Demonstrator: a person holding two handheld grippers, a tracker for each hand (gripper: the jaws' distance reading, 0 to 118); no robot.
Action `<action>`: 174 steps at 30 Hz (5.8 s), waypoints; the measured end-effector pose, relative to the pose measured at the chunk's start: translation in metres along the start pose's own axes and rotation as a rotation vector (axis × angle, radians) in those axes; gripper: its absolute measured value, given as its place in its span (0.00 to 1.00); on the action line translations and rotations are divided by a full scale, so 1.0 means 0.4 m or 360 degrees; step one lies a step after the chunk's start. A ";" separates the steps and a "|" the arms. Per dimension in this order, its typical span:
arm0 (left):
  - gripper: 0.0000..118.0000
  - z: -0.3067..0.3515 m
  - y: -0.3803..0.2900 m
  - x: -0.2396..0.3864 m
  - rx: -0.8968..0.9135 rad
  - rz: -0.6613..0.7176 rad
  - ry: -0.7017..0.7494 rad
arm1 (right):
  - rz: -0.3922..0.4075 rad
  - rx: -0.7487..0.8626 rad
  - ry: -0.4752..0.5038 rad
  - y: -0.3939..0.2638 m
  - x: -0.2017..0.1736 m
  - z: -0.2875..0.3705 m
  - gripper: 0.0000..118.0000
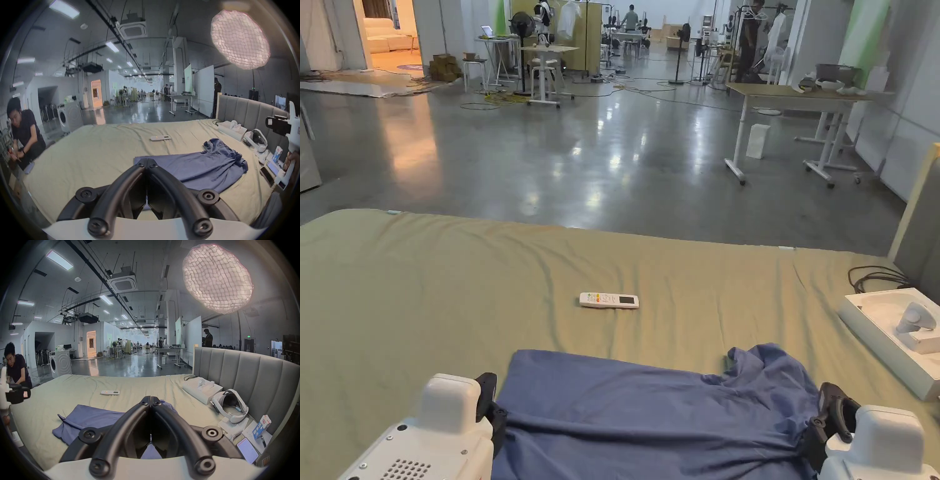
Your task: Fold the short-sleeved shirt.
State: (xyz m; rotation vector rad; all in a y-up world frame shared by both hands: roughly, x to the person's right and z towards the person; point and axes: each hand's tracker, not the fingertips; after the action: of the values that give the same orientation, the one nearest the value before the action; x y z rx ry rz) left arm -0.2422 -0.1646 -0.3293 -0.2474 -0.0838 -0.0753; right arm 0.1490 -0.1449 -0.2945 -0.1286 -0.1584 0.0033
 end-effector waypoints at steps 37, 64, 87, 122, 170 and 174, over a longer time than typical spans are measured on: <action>0.49 -0.474 -0.282 -0.108 -0.1538 0.0267 0.0037 | 0.0052 -0.0452 -0.0088 -0.158 0.072 -0.084 0.00; 0.06 -0.308 -0.211 -0.167 -0.1192 0.0342 -0.0137 | 0.0128 -0.1302 -0.0018 -0.271 0.261 -0.364 0.50; 0.06 -0.299 -0.120 -0.187 -0.1070 0.0399 -0.0201 | 0.0100 -0.1324 0.0090 -0.189 0.226 -0.394 0.07; 0.06 -0.008 -0.407 -0.259 -0.1428 0.0509 -0.0130 | 0.0323 -0.1570 -0.0093 -0.393 0.196 0.015 0.28; 0.02 -0.146 0.043 -0.090 -0.0207 0.0182 -0.0027 | 0.0100 -0.0072 0.0106 0.049 -0.088 -0.062 0.00; 0.02 -0.300 0.000 -0.147 -0.0564 0.0236 -0.0119 | 0.0111 -0.0167 0.0105 0.025 -0.081 -0.110 0.00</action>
State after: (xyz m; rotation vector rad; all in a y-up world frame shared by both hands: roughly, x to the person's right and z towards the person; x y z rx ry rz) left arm -0.2917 -0.1904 -0.4505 -0.6095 -0.1262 0.0676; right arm 0.1240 -0.1409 -0.3440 -0.2385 -0.0878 0.0605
